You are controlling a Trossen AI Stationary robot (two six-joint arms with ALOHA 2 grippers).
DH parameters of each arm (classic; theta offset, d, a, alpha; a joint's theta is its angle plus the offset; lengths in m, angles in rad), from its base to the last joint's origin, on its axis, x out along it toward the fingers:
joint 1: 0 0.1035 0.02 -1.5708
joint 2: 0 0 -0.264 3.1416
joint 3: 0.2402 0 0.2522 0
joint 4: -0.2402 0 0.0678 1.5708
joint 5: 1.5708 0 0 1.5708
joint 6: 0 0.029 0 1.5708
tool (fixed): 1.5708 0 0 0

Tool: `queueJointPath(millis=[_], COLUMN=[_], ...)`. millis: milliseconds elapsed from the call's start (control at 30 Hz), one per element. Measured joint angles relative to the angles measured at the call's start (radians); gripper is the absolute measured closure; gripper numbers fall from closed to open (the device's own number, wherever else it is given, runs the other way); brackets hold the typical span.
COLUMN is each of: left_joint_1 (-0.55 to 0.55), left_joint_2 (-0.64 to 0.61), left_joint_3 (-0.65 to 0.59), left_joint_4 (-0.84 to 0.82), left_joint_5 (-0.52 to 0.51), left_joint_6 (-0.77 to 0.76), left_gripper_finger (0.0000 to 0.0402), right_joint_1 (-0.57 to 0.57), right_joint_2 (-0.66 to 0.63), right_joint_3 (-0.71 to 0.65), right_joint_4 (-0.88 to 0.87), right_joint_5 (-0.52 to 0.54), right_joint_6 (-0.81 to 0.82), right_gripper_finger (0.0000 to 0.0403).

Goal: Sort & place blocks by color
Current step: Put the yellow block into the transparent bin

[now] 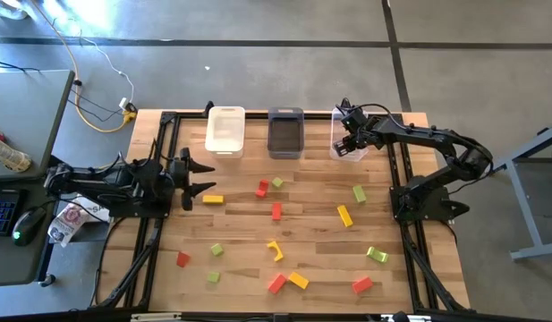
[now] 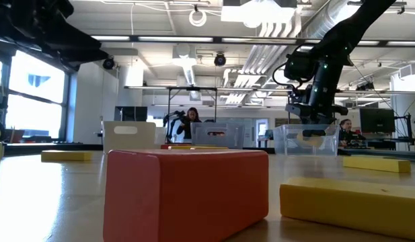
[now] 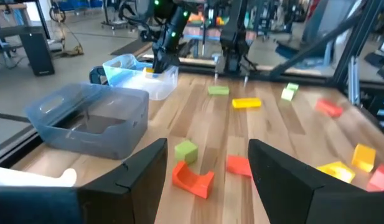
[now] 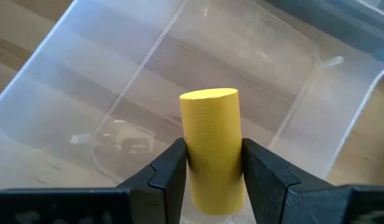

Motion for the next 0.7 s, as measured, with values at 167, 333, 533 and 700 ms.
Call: queueJointPath(millis=[167, 333, 533, 700], left_joint_1=[0.0, 0.0, 0.0, 0.0], left_joint_2=[0.079, 0.153, 0.255, 0.309], left_joint_3=[0.046, 0.094, 0.169, 0.207], left_joint_4=[-0.008, -0.037, -0.132, -0.142], left_joint_5=[0.0, 0.003, 0.004, 0.004], left_joint_6=[0.048, 0.079, 0.074, 0.08], left_gripper_finger=[0.019, 0.019, 0.019, 0.019], right_joint_1=[0.0, 0.0, 0.0, 0.0], right_joint_2=[0.0, 0.0, -0.001, -0.001], right_joint_3=[0.0, 0.0, 0.0, 0.0], right_joint_4=[-0.009, -0.035, -0.045, -0.044], right_joint_5=[-0.026, -0.043, -0.023, -0.032], right_joint_6=[0.004, 0.005, -0.004, -0.021], right_gripper_finger=[0.0276, 0.0276, 0.0276, 0.0276])
